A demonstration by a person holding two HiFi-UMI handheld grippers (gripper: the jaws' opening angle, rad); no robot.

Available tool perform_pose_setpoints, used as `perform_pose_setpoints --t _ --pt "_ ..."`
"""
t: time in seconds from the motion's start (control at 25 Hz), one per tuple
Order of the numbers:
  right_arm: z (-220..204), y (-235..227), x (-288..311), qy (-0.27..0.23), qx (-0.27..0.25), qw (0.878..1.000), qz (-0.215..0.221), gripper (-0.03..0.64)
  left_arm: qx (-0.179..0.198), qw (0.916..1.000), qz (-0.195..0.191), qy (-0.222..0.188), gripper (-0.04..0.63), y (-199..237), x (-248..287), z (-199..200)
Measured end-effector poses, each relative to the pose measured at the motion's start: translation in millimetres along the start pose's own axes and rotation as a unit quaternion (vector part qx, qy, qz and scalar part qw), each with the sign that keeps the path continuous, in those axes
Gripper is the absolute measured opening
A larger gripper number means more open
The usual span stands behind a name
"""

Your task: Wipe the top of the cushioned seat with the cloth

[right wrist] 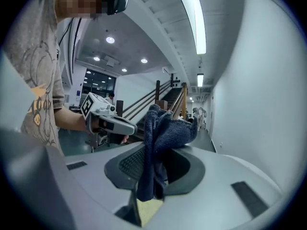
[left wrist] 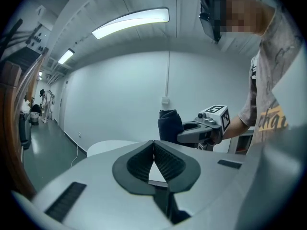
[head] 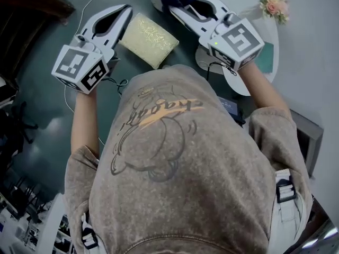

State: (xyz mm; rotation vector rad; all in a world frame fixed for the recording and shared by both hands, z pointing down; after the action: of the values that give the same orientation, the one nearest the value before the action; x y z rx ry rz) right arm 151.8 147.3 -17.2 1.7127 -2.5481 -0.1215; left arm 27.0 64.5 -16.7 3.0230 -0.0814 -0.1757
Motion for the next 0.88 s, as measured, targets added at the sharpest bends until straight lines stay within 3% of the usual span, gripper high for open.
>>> perform_pose_setpoints --t 0.48,0.88 --pt "-42.8 17.3 -13.8 -0.045 0.062 0.992 -0.102 0.098 0.000 0.9973 0.066 -0.033 0.018 0.7 -27.4 -34.5" --pt "-84.7 28.3 -13.0 -0.026 0.083 0.989 -0.117 0.098 -0.024 0.9927 0.111 -0.040 0.018 12.8 -41.4 -74.1"
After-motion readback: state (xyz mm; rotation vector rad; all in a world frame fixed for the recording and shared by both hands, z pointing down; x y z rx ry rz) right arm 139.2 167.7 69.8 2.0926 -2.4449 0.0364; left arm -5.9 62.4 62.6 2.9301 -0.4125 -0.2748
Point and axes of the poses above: the fingertips, and each gripper's own axes: x forward along the fingers, y to its left, z out of its top, the point moved 4 cm from there along -x, backward along the fingers, and after that the axes turned 13 degrees about -y, right-handed, at the moved point
